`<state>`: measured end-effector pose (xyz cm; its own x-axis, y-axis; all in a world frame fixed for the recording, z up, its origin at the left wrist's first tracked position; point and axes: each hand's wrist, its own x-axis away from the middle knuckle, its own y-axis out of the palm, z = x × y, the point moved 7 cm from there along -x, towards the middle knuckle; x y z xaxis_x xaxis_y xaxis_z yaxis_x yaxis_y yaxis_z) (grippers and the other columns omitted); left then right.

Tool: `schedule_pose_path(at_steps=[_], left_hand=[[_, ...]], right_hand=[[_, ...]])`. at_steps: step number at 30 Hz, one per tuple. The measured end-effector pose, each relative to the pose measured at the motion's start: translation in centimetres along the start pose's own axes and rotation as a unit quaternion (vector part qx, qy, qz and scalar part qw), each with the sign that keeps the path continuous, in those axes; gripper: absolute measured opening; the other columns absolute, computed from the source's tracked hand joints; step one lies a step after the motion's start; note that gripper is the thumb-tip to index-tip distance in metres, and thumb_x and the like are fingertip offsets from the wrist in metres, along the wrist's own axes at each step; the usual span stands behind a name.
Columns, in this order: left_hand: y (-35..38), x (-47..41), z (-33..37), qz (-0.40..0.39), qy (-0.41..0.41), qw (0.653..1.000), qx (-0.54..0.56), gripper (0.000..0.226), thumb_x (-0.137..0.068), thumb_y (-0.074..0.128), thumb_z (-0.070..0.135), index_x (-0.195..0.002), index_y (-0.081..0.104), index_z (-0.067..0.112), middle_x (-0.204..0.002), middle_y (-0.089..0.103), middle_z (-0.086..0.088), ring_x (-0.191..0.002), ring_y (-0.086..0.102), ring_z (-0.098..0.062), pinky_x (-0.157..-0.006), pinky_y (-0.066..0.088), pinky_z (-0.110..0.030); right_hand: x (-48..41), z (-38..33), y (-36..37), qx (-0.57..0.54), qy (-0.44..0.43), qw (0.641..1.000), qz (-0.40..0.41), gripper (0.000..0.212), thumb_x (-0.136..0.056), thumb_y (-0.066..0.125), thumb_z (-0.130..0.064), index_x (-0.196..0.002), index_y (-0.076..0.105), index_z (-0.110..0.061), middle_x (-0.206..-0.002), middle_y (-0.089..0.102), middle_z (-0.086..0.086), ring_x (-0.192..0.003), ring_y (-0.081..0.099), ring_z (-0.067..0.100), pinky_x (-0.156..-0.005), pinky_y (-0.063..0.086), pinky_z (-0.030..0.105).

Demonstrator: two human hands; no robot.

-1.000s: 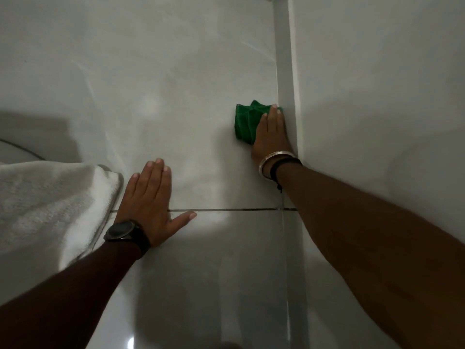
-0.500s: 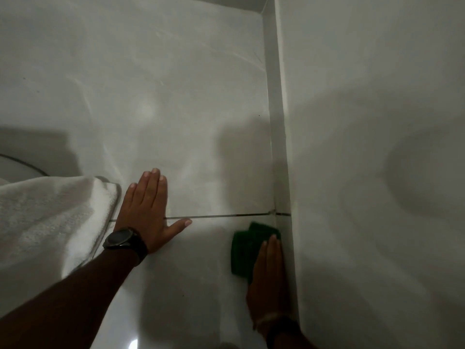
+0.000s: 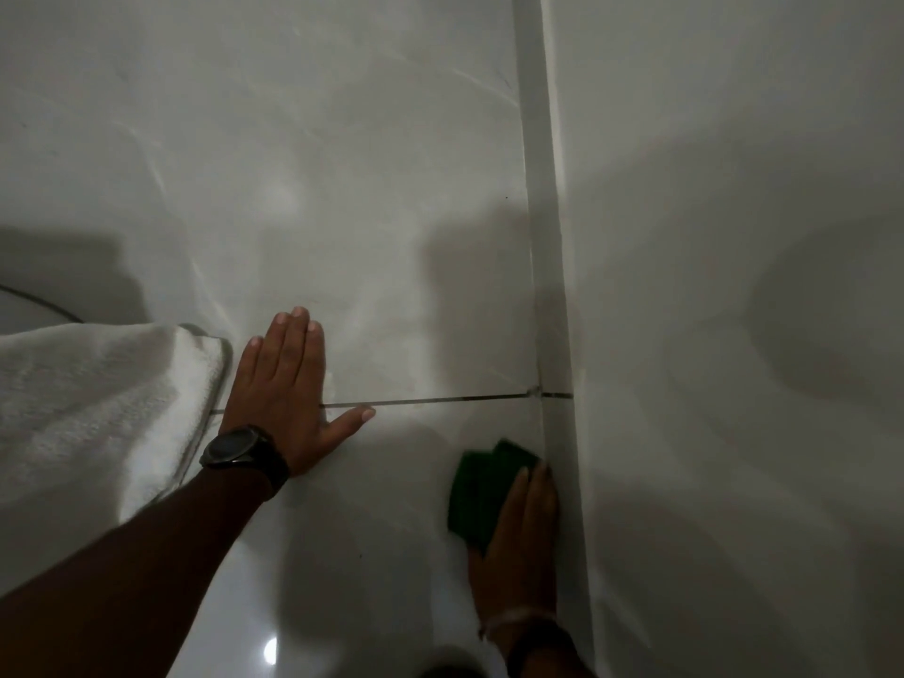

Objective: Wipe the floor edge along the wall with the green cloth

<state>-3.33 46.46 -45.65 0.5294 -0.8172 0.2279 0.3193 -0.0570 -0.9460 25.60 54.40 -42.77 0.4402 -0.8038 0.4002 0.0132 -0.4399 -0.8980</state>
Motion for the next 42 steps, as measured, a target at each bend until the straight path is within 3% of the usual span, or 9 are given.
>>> schedule_pose_path(at_steps=[4,8,18,23,27,32,39,42], left_hand=[[0.0,0.1,0.0,0.0,0.0,1.0,0.001,0.115,-0.08,0.036,0.084,-0.157,0.015,0.002,-0.166,0.01,-0.019,-0.153,0.005,-0.034,-0.12,0.003,-0.048],[-0.3,0.1,0.2,0.004,0.003,1.0,0.007,0.114,-0.08,0.038,0.083,-0.156,0.018,0.001,-0.166,0.012,-0.02,-0.153,0.009,-0.036,-0.119,0.009,-0.052],[-0.2,0.0,0.2,0.017,0.001,1.0,-0.005,0.114,-0.08,0.036,0.084,-0.156,0.017,0.0,-0.165,0.013,-0.022,-0.152,0.01,-0.037,-0.119,0.011,-0.054],[0.0,0.0,0.1,0.016,0.004,1.0,-0.015,0.115,-0.081,0.035,0.084,-0.156,0.016,0.0,-0.165,0.013,-0.023,-0.152,0.01,-0.038,-0.119,0.01,-0.053],[0.0,0.0,0.1,0.02,0.009,1.0,-0.012,0.114,-0.081,0.035,0.084,-0.156,0.017,0.0,-0.165,0.014,-0.023,-0.152,0.01,-0.038,-0.119,0.01,-0.052],[0.1,-0.2,-0.1,0.03,0.013,0.999,-0.019,0.114,-0.081,0.036,0.084,-0.156,0.017,0.0,-0.165,0.013,-0.022,-0.153,0.008,-0.037,-0.12,0.007,-0.05],[-0.1,0.0,-0.1,0.02,0.006,1.0,-0.015,0.114,-0.081,0.037,0.083,-0.156,0.016,0.0,-0.165,0.013,-0.022,-0.153,0.008,-0.037,-0.119,0.008,-0.051],[0.0,0.0,-0.1,0.012,0.002,1.0,-0.011,0.114,-0.082,0.036,0.084,-0.156,0.015,0.0,-0.165,0.011,-0.022,-0.153,0.006,-0.036,-0.119,0.007,-0.051]], right_hand=[[-6.1,-3.5,-2.2,-0.053,0.015,0.998,0.034,0.093,-0.085,0.066,-0.03,-0.148,0.003,-0.005,-0.158,0.005,0.018,-0.144,0.004,0.035,-0.117,0.003,0.043],[-7.6,-4.7,-2.6,-0.077,0.066,0.994,0.045,0.097,-0.083,0.068,-0.034,-0.148,0.003,-0.002,-0.157,0.007,0.021,-0.143,0.006,0.039,-0.118,0.005,0.046],[-9.7,-5.2,-3.3,-0.046,-0.022,0.995,0.088,0.092,-0.082,0.066,-0.035,-0.146,0.011,0.002,-0.154,0.016,0.025,-0.141,0.012,0.042,-0.117,0.008,0.047],[-16.2,-7.4,-5.5,-0.042,-0.072,0.994,0.066,0.088,-0.085,0.062,-0.031,-0.145,0.007,0.005,-0.154,0.01,0.028,-0.141,0.008,0.041,-0.118,0.001,0.044],[-22.7,-10.1,-8.0,0.049,-0.111,0.991,0.054,0.09,-0.088,0.058,-0.039,-0.142,0.007,0.01,-0.152,0.012,0.031,-0.141,0.01,0.043,-0.118,0.003,0.045],[-27.5,-12.2,-9.5,0.073,-0.11,0.991,0.033,0.092,-0.088,0.059,-0.041,-0.143,0.005,0.008,-0.153,0.009,0.029,-0.142,0.007,0.041,-0.118,0.003,0.043],[-18.7,-8.7,-6.9,0.027,-0.126,0.989,0.074,0.067,-0.089,0.038,-0.016,-0.143,0.009,0.011,-0.152,0.011,0.033,-0.141,0.009,0.045,-0.119,0.008,0.049],[-11.5,-5.4,-4.5,0.005,-0.096,0.992,0.081,0.068,-0.086,0.046,-0.006,-0.144,0.013,0.008,-0.153,0.015,0.029,-0.142,0.011,0.042,-0.117,0.018,0.051]])
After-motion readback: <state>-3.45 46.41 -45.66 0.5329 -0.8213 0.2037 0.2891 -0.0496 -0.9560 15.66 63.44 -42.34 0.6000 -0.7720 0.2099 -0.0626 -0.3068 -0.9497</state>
